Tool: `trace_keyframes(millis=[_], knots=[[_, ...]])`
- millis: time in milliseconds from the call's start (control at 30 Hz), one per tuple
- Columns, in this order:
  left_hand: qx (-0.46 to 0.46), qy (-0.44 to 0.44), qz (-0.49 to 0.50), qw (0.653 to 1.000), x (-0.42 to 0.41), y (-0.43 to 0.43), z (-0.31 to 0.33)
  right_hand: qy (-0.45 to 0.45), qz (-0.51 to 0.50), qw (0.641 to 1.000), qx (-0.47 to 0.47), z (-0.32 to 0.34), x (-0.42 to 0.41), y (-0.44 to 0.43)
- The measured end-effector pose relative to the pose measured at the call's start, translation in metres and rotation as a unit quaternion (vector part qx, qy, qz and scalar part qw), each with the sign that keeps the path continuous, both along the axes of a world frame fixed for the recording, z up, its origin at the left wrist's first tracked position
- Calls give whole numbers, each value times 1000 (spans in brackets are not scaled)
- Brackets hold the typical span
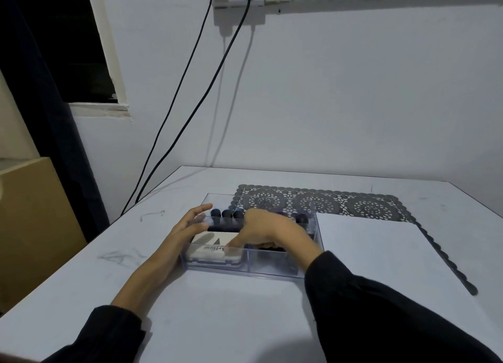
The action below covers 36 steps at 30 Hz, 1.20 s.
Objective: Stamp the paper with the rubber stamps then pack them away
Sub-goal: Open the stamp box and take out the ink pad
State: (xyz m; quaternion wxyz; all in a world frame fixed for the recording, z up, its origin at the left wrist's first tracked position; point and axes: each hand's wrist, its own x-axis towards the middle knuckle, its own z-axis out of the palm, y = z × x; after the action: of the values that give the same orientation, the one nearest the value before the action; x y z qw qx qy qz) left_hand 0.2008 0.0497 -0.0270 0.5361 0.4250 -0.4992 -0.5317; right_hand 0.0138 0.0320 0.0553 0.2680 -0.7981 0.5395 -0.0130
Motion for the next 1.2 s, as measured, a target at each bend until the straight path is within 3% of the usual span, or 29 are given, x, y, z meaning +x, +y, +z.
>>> trace_keyframes(millis=[100,200,267,400,533,833,900,1200], knots=[[-1,18,-14,1000,1,0,-4,5,-12,995,-97,-11,1,8],[-3,26,13,1000,-1,-6,-4,-47,-45,985,-157,-9,-1,12],[9,-13,48,999,-1,-23,-7,-87,-44,980,-172,-6,-2,11],[-8,-33,69,997,0,-35,-12,-156,-23,976,-149,-12,-5,16],[19,-69,76,995,18,-46,-22,-155,-16,977,-148,-20,2,12],[-37,-83,-77,993,7,14,8,-173,18,979,-105,-17,7,1],[-61,-89,-106,988,9,23,10,-233,-2,969,-79,-21,3,2],[-70,-188,-69,977,23,10,4,-480,-102,871,-28,-2,-63,69]])
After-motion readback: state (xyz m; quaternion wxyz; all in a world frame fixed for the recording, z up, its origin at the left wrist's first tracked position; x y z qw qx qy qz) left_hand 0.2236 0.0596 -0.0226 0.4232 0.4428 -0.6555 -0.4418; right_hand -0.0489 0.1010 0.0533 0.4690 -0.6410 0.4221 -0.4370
